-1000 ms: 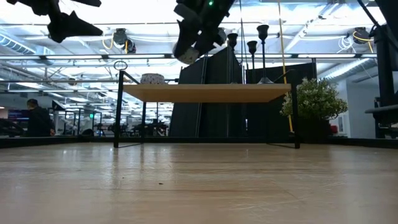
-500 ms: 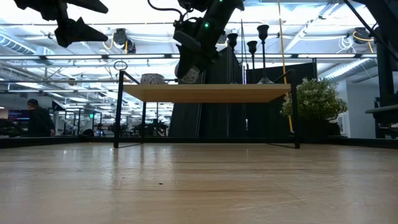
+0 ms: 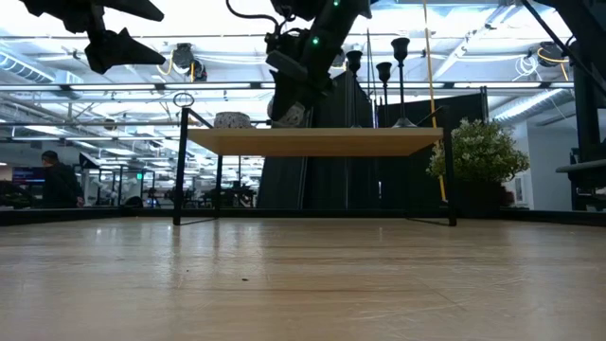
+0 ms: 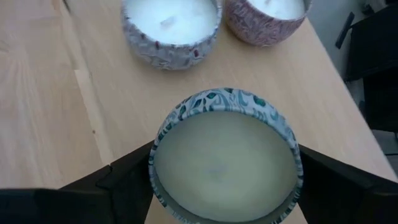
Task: Pick & Place candle stick holders
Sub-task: Put the green scented candle on the shelf, then return to Home Position
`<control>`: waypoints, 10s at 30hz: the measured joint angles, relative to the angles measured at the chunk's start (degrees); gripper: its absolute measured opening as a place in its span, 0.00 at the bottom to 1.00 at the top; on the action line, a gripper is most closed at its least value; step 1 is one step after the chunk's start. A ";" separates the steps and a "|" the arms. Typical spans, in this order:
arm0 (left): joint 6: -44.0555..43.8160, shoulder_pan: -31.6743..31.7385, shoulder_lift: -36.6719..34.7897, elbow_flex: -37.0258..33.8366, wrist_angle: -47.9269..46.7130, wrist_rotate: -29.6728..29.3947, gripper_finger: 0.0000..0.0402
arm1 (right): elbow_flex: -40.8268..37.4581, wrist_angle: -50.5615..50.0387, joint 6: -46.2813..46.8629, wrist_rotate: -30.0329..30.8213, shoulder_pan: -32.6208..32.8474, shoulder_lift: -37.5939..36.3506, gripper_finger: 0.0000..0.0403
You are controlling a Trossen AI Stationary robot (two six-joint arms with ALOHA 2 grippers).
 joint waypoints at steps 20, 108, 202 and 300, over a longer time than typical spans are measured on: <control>-0.24 0.00 0.00 0.02 -0.32 0.53 0.87 | 0.02 4.21 -7.29 7.63 1.50 -3.28 0.78; 6.70 32.83 64.41 54.12 -19.47 5.99 0.87 | -54.26 22.67 16.60 21.03 29.13 -57.54 0.00; -27.95 -17.57 -7.15 -5.33 -19.65 -31.10 0.87 | -81.67 14.49 31.46 -13.57 29.15 -103.78 0.04; 11.41 -11.96 -37.90 -28.44 7.02 -5.73 0.87 | -105.69 43.50 -10.63 -17.24 28.82 -108.31 0.04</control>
